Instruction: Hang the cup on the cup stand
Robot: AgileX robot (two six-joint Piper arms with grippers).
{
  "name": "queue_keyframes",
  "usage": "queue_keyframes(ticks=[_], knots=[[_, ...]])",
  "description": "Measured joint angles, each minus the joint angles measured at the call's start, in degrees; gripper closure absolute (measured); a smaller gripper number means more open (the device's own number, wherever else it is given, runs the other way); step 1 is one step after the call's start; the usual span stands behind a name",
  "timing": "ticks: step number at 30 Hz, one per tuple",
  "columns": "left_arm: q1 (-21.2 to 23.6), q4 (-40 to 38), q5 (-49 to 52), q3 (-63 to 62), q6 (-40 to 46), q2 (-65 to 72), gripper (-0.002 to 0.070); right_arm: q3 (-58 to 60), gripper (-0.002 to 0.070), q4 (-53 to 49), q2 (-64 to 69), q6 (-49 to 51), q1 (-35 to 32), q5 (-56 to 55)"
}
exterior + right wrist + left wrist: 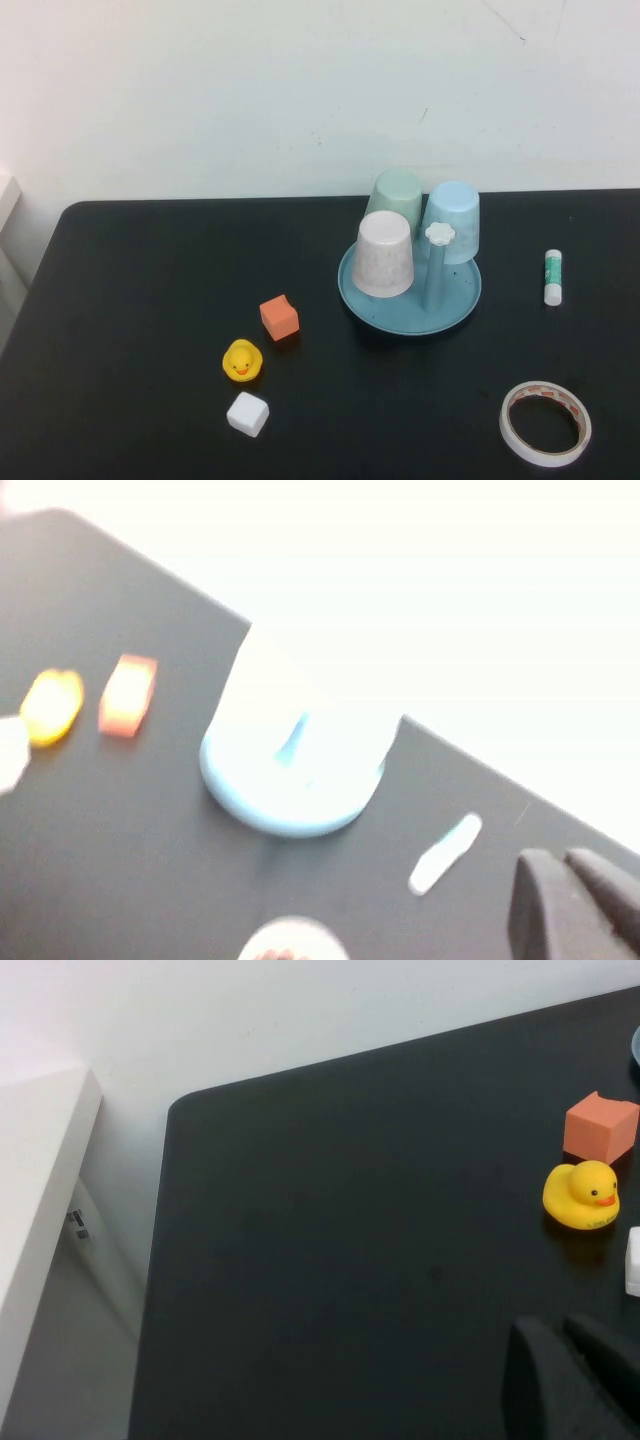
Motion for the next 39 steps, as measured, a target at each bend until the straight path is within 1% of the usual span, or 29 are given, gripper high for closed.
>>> queue_keyframes(ticks=[2, 5, 10, 14, 17, 23, 29, 39], knots=[[0.0, 0.1, 0.0, 0.0, -0.1, 0.0, 0.0675, 3.7, 0.0676, 5.2, -3.1, -4.9, -7.0, -7.1], [0.0, 0.0, 0.0, 0.0, -0.1, 0.0, 0.0675, 8.7, 0.0676, 11.5, -8.1, -8.4, -16.4, -12.9], [0.0, 0.0, 0.0, 0.0, -0.1, 0.0, 0.0675, 15.0, 0.0676, 15.6, -18.1, -10.6, -29.8, -14.2], [0.0, 0.0, 0.0, 0.0, -0.1, 0.0, 0.0675, 18.9, 0.0676, 16.6, -25.1, -13.1, -37.1, -14.2], [0.0, -0.2, 0.0, 0.0, -0.1, 0.0, 0.0675, 20.5, 0.0676, 17.3, -25.5, -13.4, -39.2, -14.6], [0.0, -0.4, 0.0, 0.0, -0.1, 0.0, 0.0675, 23.5, 0.0677, 18.0, -25.5, -13.6, -39.8, -14.7], [0.0, -0.4, 0.0, 0.0, -0.1, 0.0, 0.0675, 28.5, 0.0677, 18.2, -25.5, -13.6, -43.5, -14.7], [0.0, -0.5, 0.0, 0.0, -0.2, 0.0, 0.0675, 40.9, 0.0678, 18.3, -25.5, -13.9, -44.0, -15.6]])
